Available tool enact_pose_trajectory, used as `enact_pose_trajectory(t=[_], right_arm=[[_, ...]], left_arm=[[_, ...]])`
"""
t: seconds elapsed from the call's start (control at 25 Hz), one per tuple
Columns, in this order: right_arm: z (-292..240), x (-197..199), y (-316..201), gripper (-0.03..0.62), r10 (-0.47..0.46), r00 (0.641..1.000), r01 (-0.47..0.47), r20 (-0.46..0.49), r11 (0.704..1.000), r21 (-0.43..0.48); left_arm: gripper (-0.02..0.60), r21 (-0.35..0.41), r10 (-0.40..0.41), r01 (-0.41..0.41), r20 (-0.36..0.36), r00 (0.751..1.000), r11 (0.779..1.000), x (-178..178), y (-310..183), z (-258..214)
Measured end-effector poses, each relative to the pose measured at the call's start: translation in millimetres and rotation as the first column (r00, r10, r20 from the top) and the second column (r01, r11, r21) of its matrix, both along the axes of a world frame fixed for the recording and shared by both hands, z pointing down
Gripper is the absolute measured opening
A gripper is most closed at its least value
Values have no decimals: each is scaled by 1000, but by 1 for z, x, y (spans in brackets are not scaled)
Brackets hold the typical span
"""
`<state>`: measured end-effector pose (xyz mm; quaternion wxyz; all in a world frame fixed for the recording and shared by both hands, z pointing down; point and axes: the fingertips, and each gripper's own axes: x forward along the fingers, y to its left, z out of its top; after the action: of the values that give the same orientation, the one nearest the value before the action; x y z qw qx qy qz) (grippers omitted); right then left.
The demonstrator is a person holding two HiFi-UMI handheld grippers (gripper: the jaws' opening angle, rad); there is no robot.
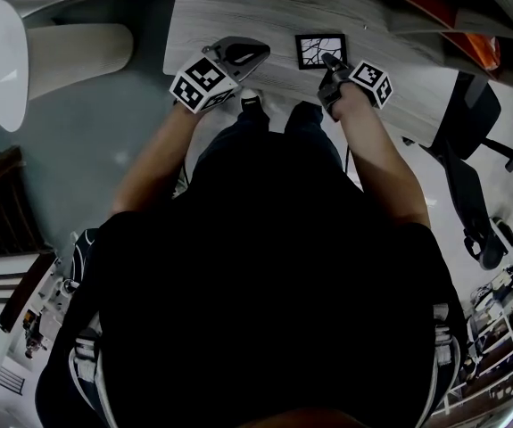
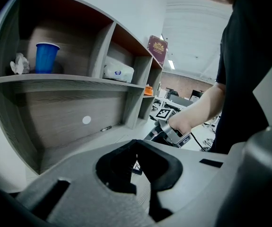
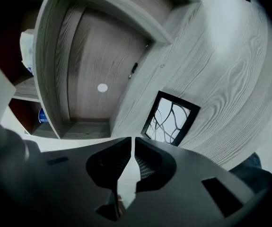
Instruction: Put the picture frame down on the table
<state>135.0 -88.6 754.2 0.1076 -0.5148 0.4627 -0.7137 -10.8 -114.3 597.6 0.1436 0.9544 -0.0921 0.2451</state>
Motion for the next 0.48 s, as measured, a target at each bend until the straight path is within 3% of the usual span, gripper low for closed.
enact_pose_trajectory(t=[0.48], right_arm=[[-67, -16, -20, 8, -109, 990, 123, -86, 976, 180]], left_arm=[[17, 22, -12, 12, -3, 1000, 1000, -7, -7, -12]])
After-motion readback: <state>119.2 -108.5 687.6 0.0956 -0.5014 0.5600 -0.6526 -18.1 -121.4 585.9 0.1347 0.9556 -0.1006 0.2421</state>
